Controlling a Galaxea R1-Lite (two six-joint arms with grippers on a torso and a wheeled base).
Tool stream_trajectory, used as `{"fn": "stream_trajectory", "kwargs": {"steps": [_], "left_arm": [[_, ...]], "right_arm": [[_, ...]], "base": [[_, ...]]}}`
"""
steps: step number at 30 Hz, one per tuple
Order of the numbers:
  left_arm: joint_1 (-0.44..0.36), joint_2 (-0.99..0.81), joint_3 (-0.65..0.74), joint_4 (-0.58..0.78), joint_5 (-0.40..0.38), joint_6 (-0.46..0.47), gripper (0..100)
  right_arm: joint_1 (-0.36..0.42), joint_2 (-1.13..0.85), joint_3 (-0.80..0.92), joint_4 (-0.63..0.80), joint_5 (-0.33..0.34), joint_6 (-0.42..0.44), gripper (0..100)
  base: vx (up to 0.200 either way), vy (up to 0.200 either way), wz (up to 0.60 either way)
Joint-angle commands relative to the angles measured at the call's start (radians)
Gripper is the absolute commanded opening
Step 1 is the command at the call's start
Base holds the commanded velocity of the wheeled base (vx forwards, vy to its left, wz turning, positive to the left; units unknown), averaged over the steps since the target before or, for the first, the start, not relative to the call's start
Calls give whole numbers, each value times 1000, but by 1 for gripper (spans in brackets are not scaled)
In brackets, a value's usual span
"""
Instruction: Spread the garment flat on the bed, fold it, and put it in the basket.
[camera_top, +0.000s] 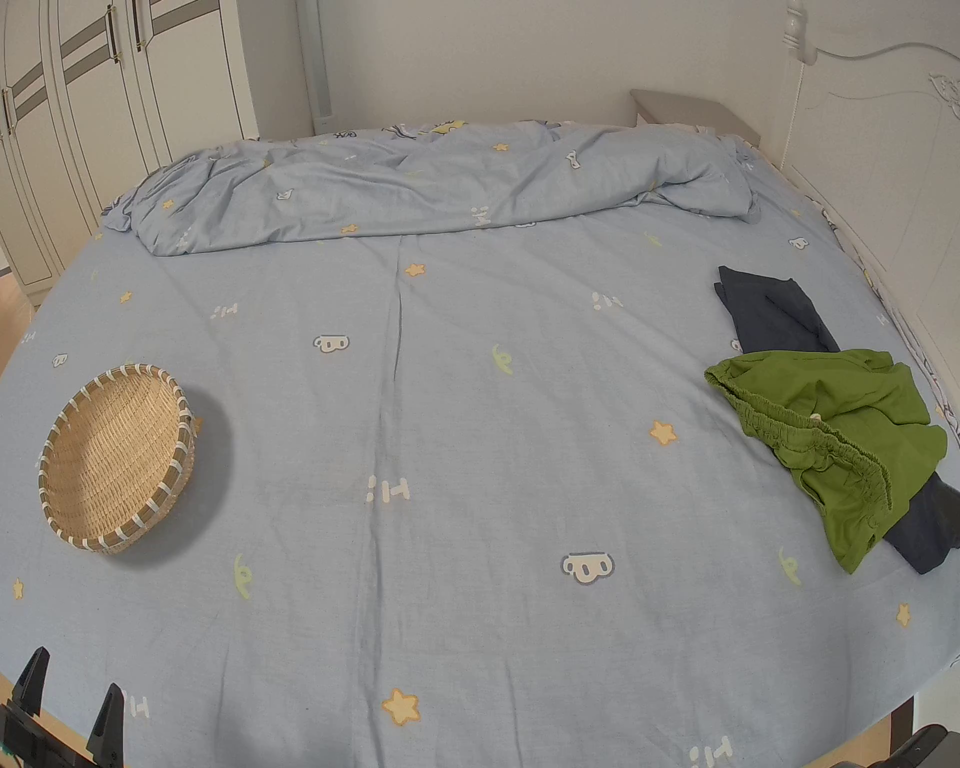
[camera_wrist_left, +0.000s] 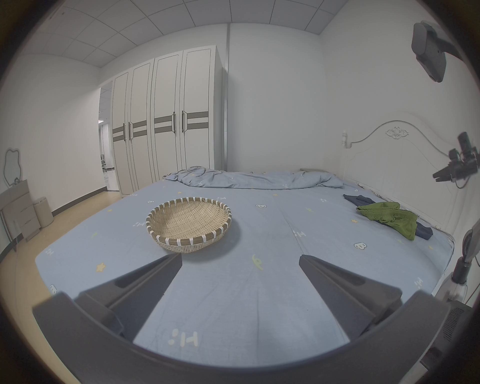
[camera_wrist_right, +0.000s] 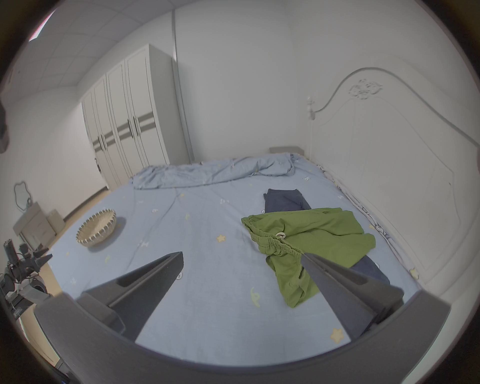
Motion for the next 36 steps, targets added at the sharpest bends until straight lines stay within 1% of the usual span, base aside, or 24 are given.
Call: {"fn": "stream_trajectory", "kwargs": {"steps": [1, 3, 7, 9, 10, 19, 36], "left_arm": [[0, -15, 18, 0, 1, -2, 100], [0, -15, 18, 0, 1, 0, 100], [0, -15, 18, 0, 1, -2, 100], [0, -15, 18, 0, 1, -2, 100], [0, -15, 18, 0, 1, -2, 100], [0, -15, 18, 0, 1, -2, 100], [0, -15, 18, 0, 1, -2, 100]], "right_arm": [[-65, 742, -341, -59, -1, -176, 100], [-65, 828, -392, -57, -26, -190, 100], [-65, 1001, -485, -57, -122, -244, 100], [-65, 1021, -496, -57, -135, -248, 100], [-63, 1075, -528, -57, -156, -265, 100], [-71, 1194, -642, -53, -153, -280, 100], [-43, 1170, -633, -14, -147, -279, 100]], "base": [[0, 0, 0], [0, 0, 0], [0, 0, 0], [0, 0, 0], [0, 0, 0], [0, 0, 0], [0, 0, 0]]}}
